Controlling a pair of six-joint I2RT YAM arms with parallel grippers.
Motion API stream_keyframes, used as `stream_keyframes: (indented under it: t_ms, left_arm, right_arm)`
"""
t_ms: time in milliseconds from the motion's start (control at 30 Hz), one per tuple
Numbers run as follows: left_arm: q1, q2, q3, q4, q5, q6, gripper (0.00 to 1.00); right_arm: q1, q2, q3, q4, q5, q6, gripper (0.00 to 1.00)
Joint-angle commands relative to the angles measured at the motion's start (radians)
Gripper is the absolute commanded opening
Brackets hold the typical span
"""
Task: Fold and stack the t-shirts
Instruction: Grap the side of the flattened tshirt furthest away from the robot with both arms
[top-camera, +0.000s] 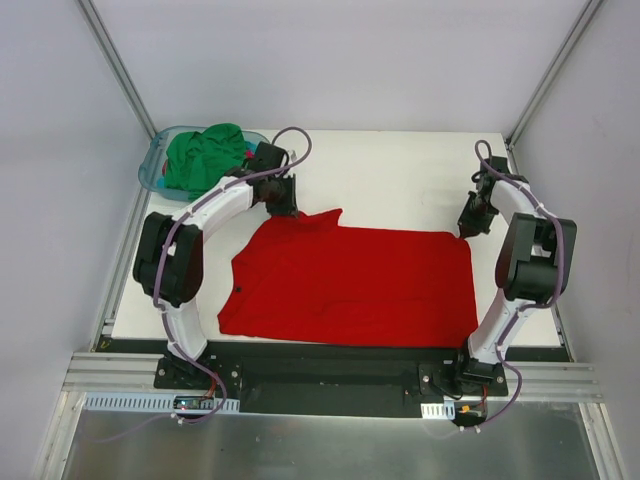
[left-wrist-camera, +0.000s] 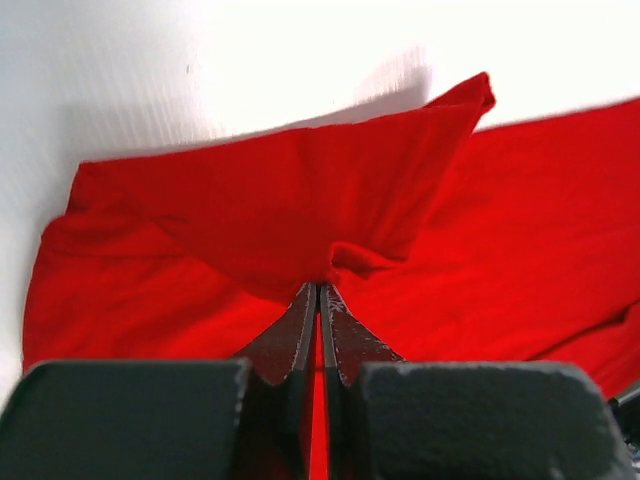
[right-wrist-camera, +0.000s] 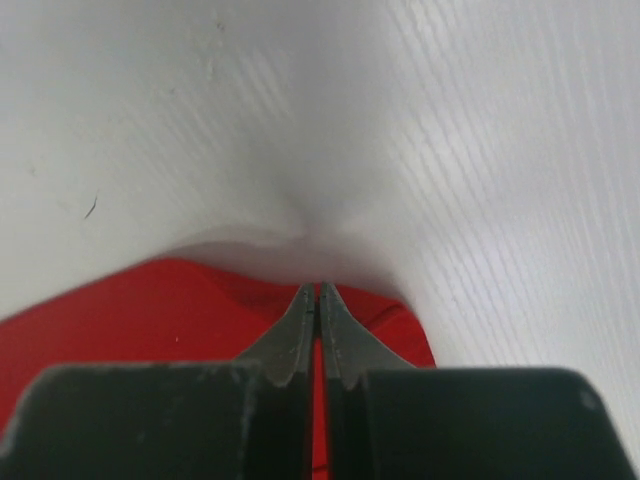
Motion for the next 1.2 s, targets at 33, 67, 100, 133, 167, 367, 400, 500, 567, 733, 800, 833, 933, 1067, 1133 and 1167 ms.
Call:
stream_keyframes:
  t_ms: [33,67,100,133,167,367,400,500,567,733,800,833,933,1067,1133,1167]
  left_arm:
    - [0.002,-0.151,-0.133,0.021,0.042,-0.046,0.00]
    - [0.001,-0.174,-0.151,0.026,0.056,-0.052,0.00]
    - [0.001,-0.194,-0.179,0.031,0.062,-0.058,0.00]
    - [0.001,-0.218,-0.206,0.034,0.070,-0.066,0.00]
    - [-0.001,-0.241,-0.231,0.034,0.070,-0.073,0.00]
    - [-0.001,-0.402,-0.380,0.049,0.072,-0.119,0.00]
    - [-0.001,-0.427,-0.397,0.049,0.075,-0.124,0.00]
    - [-0.002,-0.487,-0.452,0.049,0.085,-0.130,0.00]
    - [-0.001,-0.527,-0.486,0.049,0.096,-0.138,0.00]
    - [-0.001,-0.643,-0.558,0.044,0.101,-0.162,0.00]
    - [-0.001,-0.685,-0.573,0.037,0.099,-0.168,0.00]
    - [-0.001,-0.703,-0.579,0.031,0.095,-0.170,0.00]
    - [-0.001,-0.754,-0.607,0.014,0.082,-0.172,0.00]
    - [-0.001,-0.798,-0.644,-0.014,0.069,-0.179,0.00]
    - [-0.001,-0.826,-0.664,-0.025,0.069,-0.187,0.00]
    - [-0.001,-0.840,-0.670,-0.034,0.061,-0.188,0.00]
  right_arm:
    - [0.024,-0.142,-0.088,0.032,-0.012,-0.019,0.01]
    - [0.024,-0.153,-0.099,0.034,-0.010,-0.019,0.01]
    - [0.024,-0.166,-0.109,0.035,-0.009,-0.019,0.01]
    - [0.025,-0.179,-0.120,0.035,-0.009,-0.023,0.01]
    - [0.025,-0.195,-0.131,0.040,-0.003,-0.023,0.01]
    - [0.025,-0.261,-0.162,0.029,0.016,-0.037,0.01]
    - [0.025,-0.268,-0.166,0.026,0.017,-0.037,0.01]
    - [0.025,-0.294,-0.183,0.020,0.013,-0.037,0.01]
    - [0.025,-0.311,-0.197,0.017,0.010,-0.037,0.01]
    - [0.024,-0.344,-0.209,-0.004,0.020,-0.037,0.01]
    - [0.024,-0.358,-0.214,-0.009,0.011,-0.037,0.01]
    - [0.024,-0.361,-0.212,-0.011,0.008,-0.037,0.01]
    - [0.024,-0.377,-0.217,-0.021,0.005,-0.039,0.01]
    - [0.024,-0.410,-0.231,-0.037,0.007,-0.066,0.01]
    - [0.024,-0.424,-0.238,-0.043,0.008,-0.069,0.01]
    - [0.024,-0.433,-0.241,-0.049,0.008,-0.071,0.01]
